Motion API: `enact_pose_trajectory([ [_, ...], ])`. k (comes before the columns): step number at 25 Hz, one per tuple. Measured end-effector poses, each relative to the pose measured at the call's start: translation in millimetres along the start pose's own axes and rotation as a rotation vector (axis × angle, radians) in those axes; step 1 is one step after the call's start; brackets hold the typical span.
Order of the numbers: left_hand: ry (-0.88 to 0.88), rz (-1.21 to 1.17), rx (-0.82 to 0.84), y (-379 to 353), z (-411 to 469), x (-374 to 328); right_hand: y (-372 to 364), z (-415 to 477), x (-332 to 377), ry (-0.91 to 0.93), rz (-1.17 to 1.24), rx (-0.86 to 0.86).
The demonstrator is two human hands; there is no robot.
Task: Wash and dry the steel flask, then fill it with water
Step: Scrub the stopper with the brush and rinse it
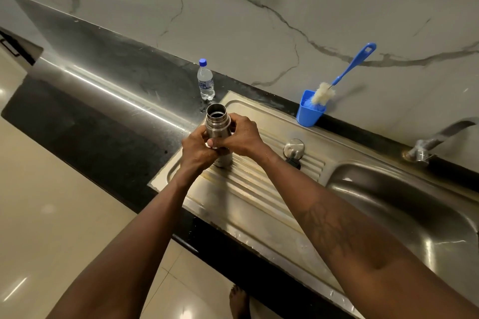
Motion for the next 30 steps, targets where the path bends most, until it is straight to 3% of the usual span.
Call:
enact_pose_trajectory([
  [2,0.006,0.029,-0.042,2,-5,0,0,-1,-1,-0.011,0.003,0.026],
  [5,0.021,0.136,-0.247,7,-25,-4,6,-10,-7,-0.037,0.048,0.034],
  [9,-0.136,0.189,-0.530,-8,-61,-43,28,-40,-20,-0.043,0.143,-0.043],
  [11,-0.210,0.213,-0.551,-31,-68,-69,46,-60,-32,-0.037,0.178,-0.105],
  [14,-0.167,0.168,-0.547,-62,-65,-89,69,-85,-65,-0.090,0.238,-0.153],
  [19,-0.065,-0.002,-0.645,-75,-68,-85,60,-63,-69,-0.147,0.171,0.105],
  [23,-0.015,-0.037,-0.343,-111,-52,-76,67,-48,-41,-0.063,0.241,0.025],
  [26,0.021,-0.053,-0.158,-143,-35,-72,79,-65,-69,-0.106,0.170,-0.057],
  [30,0.020,0.029,0.080,-175,-11,-71,123,-92,-109,-0.189,0.179,-0.354],
])
Point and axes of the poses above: each hand's wrist, its own z-axis towards the middle knuckle, its own y-axis out of the back of the hand, x = y × z, the point moved 7 cm from there along z, towards the middle knuckle, and after that the axes turned 12 degrees about x, right-handed, at the moved point
